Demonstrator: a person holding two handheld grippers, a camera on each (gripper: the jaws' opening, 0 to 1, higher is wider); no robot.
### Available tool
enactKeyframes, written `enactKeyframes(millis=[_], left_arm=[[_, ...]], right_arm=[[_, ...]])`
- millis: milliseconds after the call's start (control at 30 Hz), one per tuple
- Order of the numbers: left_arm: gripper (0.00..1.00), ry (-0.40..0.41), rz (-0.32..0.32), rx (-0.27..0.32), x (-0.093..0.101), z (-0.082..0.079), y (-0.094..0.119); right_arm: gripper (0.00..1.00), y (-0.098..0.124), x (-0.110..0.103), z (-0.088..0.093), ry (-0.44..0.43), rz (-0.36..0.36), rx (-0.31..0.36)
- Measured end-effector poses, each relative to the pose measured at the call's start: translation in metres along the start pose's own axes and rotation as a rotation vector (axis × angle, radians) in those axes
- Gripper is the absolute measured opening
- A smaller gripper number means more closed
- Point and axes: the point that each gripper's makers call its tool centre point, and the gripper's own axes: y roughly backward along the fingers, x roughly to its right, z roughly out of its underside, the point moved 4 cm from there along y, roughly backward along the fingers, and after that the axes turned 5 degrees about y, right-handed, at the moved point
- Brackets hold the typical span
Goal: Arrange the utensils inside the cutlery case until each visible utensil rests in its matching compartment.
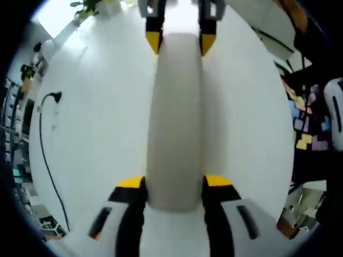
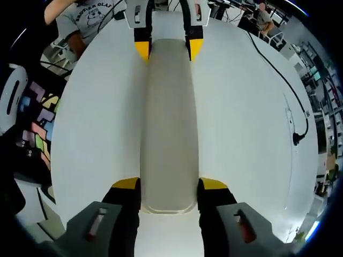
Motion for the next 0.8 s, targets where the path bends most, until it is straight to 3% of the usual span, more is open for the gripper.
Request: enactKeyframes(millis=[67,300,433,733,800], left_arm=[[0.43,-0.002,0.0,0.01,-0.006,-0.004,-0.003],[0.43,0.015,0.01,-0.045,-0.016,-0.002,-0.016],[0.43,-0.01,0.019,-0.05,-0.017,-0.001,-0.019],[0.44,0.022,0.045,-0.065,-0.021,0.0,-0.019],[0.44,0.046,0.066,-0.084,-0.021,0.0,-0.021]], right_arm=[[0.42,-0.004,0.007,0.004,-0.002,0.004,-0.018],[0.42,-0.005,0.023,0.002,0.022,-0.002,-0.082],[0.42,-0.009,0.02,0.002,0.0,-0.024,-0.106],[0.43,-0.011,0.024,0.002,-0.016,-0.032,-0.13],[0.43,-0.011,0.024,0.005,-0.055,-0.044,-0.125]])
